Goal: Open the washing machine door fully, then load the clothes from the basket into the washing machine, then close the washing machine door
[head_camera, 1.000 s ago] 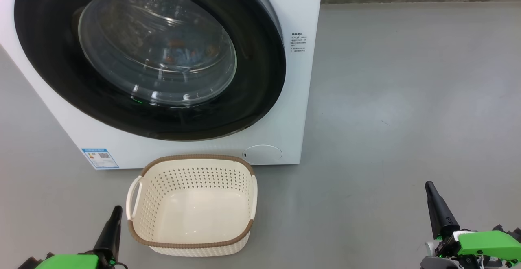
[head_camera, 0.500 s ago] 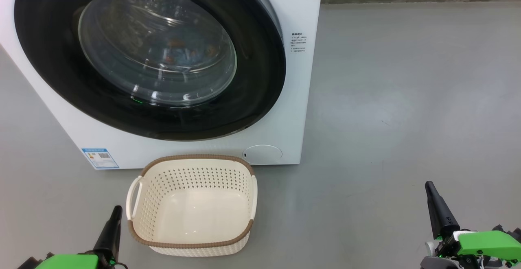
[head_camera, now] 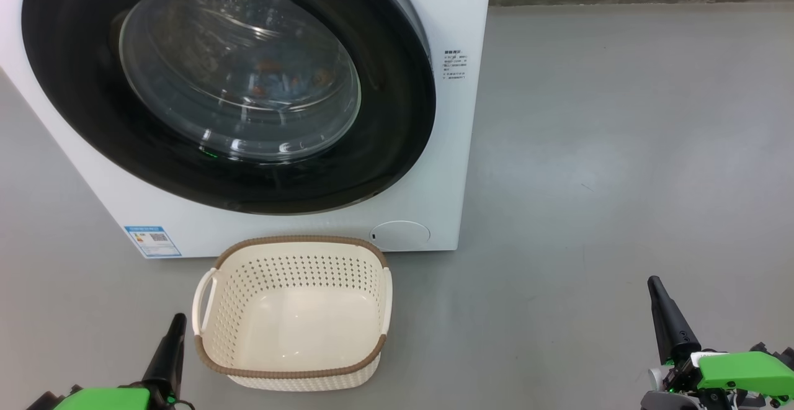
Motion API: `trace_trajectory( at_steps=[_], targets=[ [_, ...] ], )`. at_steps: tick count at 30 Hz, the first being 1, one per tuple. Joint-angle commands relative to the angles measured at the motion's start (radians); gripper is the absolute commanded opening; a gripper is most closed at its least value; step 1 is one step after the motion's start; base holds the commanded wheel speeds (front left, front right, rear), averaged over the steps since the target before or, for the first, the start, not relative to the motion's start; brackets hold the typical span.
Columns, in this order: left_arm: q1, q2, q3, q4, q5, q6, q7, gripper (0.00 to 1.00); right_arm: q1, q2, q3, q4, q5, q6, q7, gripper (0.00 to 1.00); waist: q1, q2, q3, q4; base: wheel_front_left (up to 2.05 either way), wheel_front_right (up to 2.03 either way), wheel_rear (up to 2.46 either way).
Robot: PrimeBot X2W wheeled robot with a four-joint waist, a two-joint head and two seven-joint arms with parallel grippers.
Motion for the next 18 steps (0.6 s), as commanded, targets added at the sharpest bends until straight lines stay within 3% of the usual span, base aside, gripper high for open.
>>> trace_trajectory(
  at_steps=[1,18],
  targets=[
    [-0.043,0.012,0.035,-0.030,-0.008,-0.003,0.007,0.00,-0.028,-0.003,0.022,-0.030,0.010,0.002,0.008,0.00,0.0000,0.0000,0.000,0.000,0.00,0.00,0.00],
    [-0.043,0.012,0.035,-0.030,-0.008,-0.003,0.007,0.00,-0.028,-0.003,0.022,-0.030,0.010,0.002,0.008,0.00,0.0000,0.0000,0.000,0.000,0.00,0.00,0.00]
  ],
)
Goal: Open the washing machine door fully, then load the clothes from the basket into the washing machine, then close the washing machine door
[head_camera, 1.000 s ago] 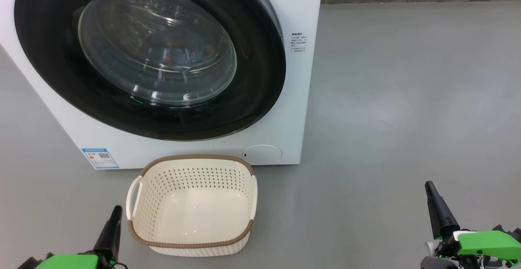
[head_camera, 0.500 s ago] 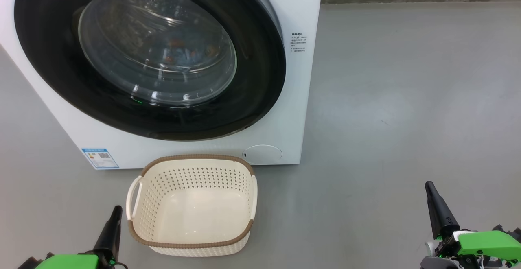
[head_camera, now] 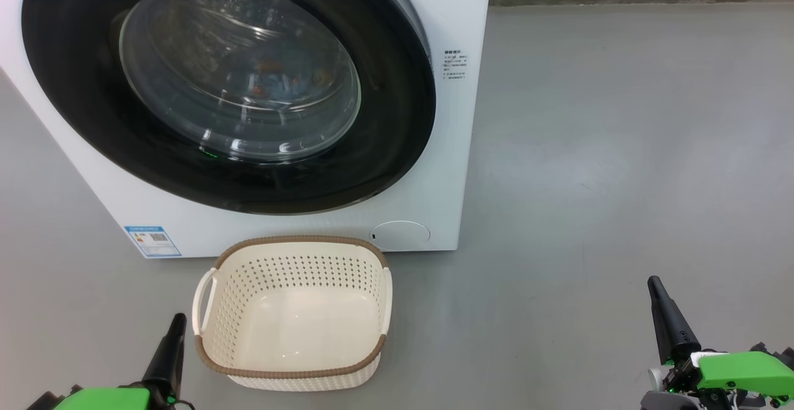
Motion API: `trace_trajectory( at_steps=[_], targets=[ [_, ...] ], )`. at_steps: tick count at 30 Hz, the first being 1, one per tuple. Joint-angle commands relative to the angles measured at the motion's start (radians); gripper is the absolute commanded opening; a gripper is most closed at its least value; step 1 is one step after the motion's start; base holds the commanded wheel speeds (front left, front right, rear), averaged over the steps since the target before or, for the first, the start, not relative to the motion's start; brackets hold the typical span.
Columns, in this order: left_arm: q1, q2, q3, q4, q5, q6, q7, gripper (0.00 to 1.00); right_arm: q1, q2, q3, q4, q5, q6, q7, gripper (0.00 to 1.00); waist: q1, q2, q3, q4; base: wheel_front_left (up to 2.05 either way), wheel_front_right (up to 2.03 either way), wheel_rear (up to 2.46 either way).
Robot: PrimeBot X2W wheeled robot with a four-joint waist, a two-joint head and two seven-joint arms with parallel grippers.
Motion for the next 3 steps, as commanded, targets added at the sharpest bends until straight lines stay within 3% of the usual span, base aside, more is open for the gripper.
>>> trace_trajectory(
  at_steps=[1,3],
  targets=[
    [-0.043,0.012,0.035,-0.030,-0.008,-0.003,0.007,0.00,-0.028,-0.003,0.022,-0.030,0.010,0.002,0.008,0.00,0.0000,0.0000,0.000,0.000,0.00,0.00,0.00],
    [-0.043,0.012,0.035,-0.030,-0.008,-0.003,0.007,0.00,-0.028,-0.003,0.022,-0.030,0.010,0.002,0.008,0.00,0.0000,0.0000,0.000,0.000,0.00,0.00,0.00]
  ],
)
